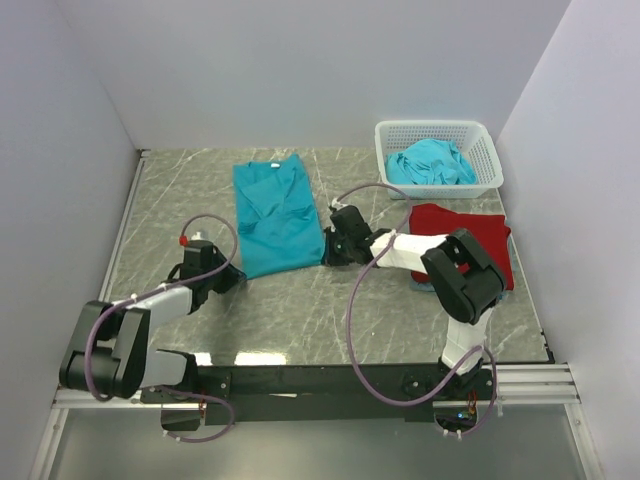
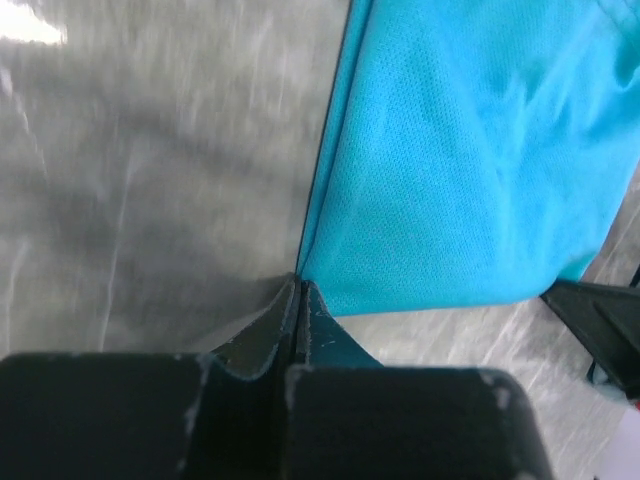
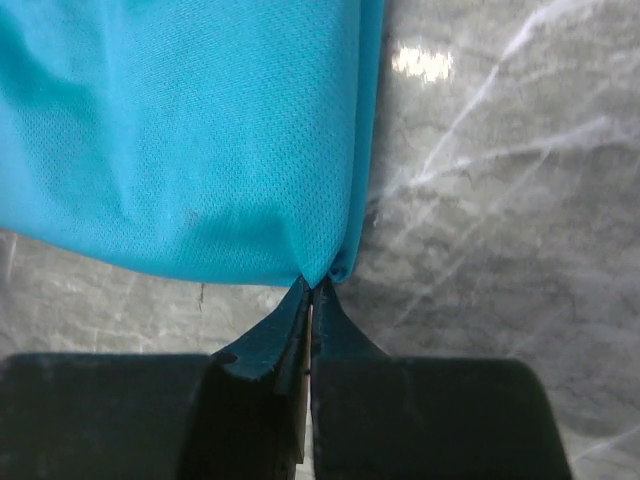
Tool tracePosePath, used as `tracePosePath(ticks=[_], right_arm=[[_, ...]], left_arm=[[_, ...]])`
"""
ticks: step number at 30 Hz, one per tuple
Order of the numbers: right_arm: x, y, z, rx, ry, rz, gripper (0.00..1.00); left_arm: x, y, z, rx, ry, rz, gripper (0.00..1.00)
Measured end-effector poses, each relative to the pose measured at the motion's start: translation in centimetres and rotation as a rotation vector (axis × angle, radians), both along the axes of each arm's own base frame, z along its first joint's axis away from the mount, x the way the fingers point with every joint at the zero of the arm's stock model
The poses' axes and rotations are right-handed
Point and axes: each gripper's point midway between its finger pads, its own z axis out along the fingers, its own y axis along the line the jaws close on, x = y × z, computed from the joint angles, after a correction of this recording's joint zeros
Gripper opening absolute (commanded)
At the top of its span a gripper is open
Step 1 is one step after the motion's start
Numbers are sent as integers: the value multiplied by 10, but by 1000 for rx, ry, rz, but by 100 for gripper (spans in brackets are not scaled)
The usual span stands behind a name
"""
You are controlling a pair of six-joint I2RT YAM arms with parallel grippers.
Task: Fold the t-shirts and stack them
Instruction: Fold the tshirt
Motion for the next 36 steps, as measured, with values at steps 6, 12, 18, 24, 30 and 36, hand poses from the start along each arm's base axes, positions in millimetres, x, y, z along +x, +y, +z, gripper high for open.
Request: tracePosePath(ticks=[6,12,18,24,30,36], right_arm=[[-38,-12,1,-3,16,26,0],[-110,-28,7,-32,90,82,0],[-165,-39,22,-33,140,127,0],[-200,-53,37,-8,191,124,0],[-193,-59,52,-1,156,82,0],[-148,-63,88,30,25,-21,0]], left_arm=[[-35,-17,3,-15,12,-49,1],[-91,-46,10,-86,47,-126,1],[-134,-56,18,-173,79,-156,1],[-164,-64,18,-183,167,-211,1],[-153,-76,42,-168,139,-236,1],[-115,-81,90,-140,7,-180,1]])
